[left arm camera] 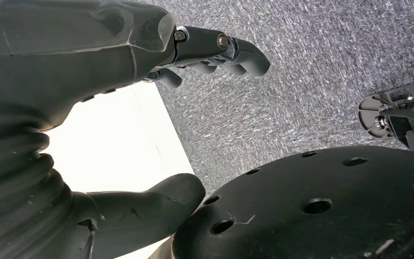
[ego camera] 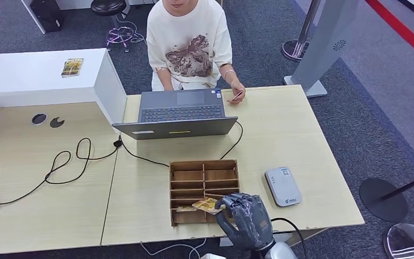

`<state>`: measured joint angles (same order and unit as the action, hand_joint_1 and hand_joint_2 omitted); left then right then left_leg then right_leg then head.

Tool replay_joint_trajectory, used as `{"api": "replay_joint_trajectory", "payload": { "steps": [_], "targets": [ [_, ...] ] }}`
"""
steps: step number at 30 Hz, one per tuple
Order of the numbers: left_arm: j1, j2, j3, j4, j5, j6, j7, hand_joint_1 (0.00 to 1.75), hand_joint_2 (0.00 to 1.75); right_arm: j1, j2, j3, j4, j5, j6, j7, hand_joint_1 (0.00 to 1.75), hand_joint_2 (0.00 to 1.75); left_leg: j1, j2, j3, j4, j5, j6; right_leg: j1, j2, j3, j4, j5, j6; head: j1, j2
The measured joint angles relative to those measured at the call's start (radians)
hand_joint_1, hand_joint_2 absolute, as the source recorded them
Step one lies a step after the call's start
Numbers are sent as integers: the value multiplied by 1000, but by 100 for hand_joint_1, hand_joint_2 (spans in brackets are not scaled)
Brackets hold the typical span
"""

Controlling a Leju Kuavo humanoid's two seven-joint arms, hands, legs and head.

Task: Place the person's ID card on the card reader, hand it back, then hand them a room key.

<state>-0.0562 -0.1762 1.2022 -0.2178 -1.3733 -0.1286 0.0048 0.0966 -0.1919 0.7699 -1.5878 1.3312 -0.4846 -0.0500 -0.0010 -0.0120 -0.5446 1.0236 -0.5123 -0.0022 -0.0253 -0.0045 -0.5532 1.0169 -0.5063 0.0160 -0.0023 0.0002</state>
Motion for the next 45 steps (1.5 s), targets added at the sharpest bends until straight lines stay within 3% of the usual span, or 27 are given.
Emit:
{"api": "replay_joint_trajectory", "payload": {
  "steps": [5, 11, 22, 34, 45],
  "targets": [
    [0, 0, 0, 0, 0, 0, -1, 0, 175, 16, 0, -24, -27, -80, 14, -77, 175, 175, 0, 0, 0, 0, 0, 0, 0, 0, 0, 0, 0, 0, 0, 0],
    [0, 1, 0, 0, -5, -2, -1, 0, 175, 20, 0, -67, -67, -77, 25, -121, 175, 175, 0, 0, 0, 0, 0, 0, 0, 0, 0, 0, 0, 0, 0, 0],
    [0, 4, 0, 0, -18, -16, -2, 0, 175, -21, -2, -149, -146, 5, 26, -80, 175, 175, 0, 0, 0, 0, 0, 0, 0, 0, 0, 0, 0, 0, 0, 0],
    [-1, 6, 0, 0, -30, -20, -2, 0, 175, -139, -11, -179, -200, 26, 72, -45, 175, 175, 0, 0, 0, 0, 0, 0, 0, 0, 0, 0, 0, 0, 0, 0],
    [-2, 9, 0, 0, -48, -33, -3, 0, 175, -327, -15, -182, -178, -72, 216, -44, 175, 175, 0, 1, 0, 0, 1, 0, 0, 1, 0, 1, 1, -1, 0, 0]
  ]
}}
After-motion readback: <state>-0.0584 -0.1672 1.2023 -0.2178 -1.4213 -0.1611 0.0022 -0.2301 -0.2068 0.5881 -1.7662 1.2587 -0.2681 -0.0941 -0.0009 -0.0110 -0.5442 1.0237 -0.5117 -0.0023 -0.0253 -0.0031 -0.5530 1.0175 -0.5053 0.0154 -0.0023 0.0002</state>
